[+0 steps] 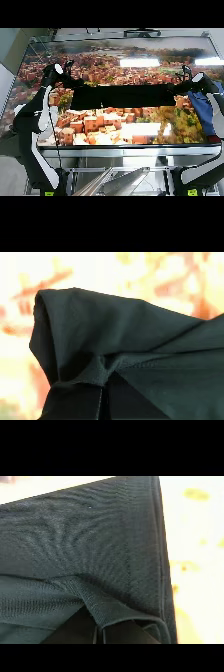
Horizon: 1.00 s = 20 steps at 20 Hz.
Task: Fold the shirts.
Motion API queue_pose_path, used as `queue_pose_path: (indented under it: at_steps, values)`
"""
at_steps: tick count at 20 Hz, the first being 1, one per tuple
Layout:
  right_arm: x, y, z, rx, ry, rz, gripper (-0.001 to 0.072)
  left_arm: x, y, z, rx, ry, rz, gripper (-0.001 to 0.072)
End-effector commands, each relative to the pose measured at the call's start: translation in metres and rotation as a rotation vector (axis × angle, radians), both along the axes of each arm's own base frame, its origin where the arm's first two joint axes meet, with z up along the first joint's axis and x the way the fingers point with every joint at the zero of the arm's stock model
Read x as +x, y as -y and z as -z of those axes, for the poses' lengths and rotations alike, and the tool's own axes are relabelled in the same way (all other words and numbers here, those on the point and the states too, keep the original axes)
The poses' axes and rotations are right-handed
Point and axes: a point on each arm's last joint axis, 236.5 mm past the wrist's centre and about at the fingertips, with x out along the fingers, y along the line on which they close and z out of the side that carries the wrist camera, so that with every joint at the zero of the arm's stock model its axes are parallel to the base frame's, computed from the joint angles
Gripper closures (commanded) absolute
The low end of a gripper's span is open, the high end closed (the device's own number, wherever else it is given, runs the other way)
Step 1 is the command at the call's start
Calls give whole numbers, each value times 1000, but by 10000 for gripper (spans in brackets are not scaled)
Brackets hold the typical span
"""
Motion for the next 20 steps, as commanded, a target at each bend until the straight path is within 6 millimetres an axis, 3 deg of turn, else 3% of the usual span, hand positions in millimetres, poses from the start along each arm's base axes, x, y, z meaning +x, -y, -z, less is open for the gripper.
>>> queue_pose_path:
  at_steps: [1, 8, 12, 18, 19, 20]
  values:
    - [3, 3, 2, -15, 10, -7, 693, -1, -3, 8, 28, -25, 6, 687]
    - [3, 1, 3, -12, 6, -2, 694, -1, 13, 8, 27, -13, 33, 686]
    - [-5, 16, 7, -83, -60, 58, 695, -4, 13, 8, 27, -27, 36, 686]
    - [12, 9, -13, -129, -14, 27, 691, -5, 14, 8, 26, -29, 37, 686]
    - [13, 9, -11, -129, -15, 28, 683, -5, 14, 8, 26, -28, 37, 686]
    - [13, 10, -9, -128, -18, 29, 593, -4, 14, 8, 24, -27, 37, 685]
